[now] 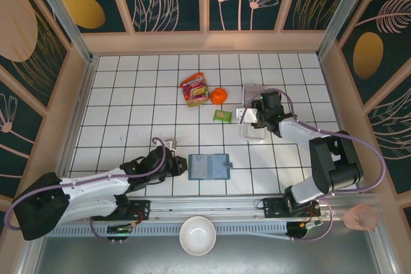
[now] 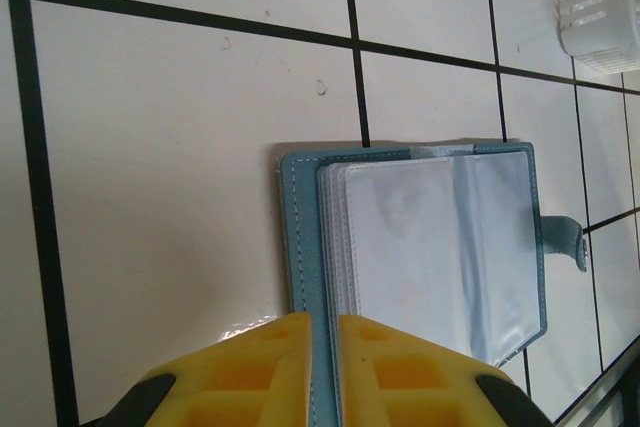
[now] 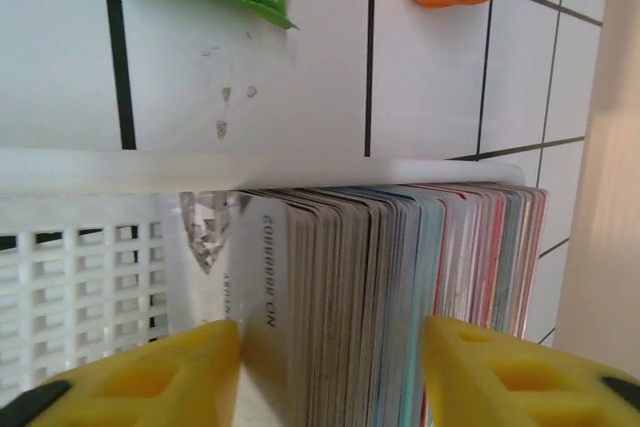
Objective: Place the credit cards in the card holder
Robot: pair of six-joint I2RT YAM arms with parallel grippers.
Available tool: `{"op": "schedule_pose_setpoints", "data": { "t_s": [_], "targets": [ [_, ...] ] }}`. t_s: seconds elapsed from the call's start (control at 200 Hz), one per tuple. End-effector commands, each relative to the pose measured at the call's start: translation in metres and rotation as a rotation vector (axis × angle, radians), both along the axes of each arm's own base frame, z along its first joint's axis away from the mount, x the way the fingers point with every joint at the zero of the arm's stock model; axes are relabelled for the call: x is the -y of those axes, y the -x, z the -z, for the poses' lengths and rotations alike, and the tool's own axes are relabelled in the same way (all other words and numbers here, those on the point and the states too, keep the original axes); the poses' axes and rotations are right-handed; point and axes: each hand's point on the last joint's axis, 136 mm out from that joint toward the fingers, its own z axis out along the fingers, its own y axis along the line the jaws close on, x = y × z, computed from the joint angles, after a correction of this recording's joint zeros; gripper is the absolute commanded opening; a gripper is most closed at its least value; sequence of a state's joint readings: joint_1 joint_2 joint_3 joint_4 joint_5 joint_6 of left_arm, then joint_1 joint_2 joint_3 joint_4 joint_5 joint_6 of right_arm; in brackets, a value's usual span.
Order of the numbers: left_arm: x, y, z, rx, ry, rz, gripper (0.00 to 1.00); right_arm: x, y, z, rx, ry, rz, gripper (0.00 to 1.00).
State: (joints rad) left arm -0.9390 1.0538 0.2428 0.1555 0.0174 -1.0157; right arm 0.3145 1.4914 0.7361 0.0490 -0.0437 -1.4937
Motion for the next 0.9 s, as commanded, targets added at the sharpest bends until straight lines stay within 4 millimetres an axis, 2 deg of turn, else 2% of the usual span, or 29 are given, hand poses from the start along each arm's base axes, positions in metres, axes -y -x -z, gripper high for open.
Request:
{"op": "schedule_pose_setpoints", "data": {
  "t_s": [0.0,0.035,0.105,0.35,0.48,0.671,0.896],
  "targets": [
    [0.0025,0.0032,0.0024,-0.01,0.015,0.009,0.14,-0.0023,-0.0101,-0.0301,0.075,0.018,-0.021,0.43],
    [0.0025,0.0032,0.0026,-0.01,0.013,0.01,0.14,-0.0023,-0.0093,-0.0315,0.07,0.014,-0.018,0.43],
    [0.0026,0.0033,0.0025,-0.009,0.015,0.01,0.13,-0.0013,-0.0074,-0.0323,0.064,0.018,-0.019,0.35],
    [0.0033,0.0035,0.0025,-0.008,0.016,0.015,0.12,0.0027,-0.0026,-0.0285,0.041,0.03,-0.013,0.26],
    [0.0031,0.0037,0.0029,-0.01,0.019,0.013,0.11,0.0033,-0.0028,-0.027,0.032,0.032,-0.01,0.25],
    [0.0029,0.0044,0.0032,-0.012,0.021,0.013,0.11,0.0043,-0.0026,-0.0255,0.016,0.041,-0.005,0.16],
    [0.0027,0.0046,0.0046,-0.013,0.02,0.014,0.11,0.005,-0.0006,-0.0228,0.004,0.044,-0.003,0.15]
  ]
}}
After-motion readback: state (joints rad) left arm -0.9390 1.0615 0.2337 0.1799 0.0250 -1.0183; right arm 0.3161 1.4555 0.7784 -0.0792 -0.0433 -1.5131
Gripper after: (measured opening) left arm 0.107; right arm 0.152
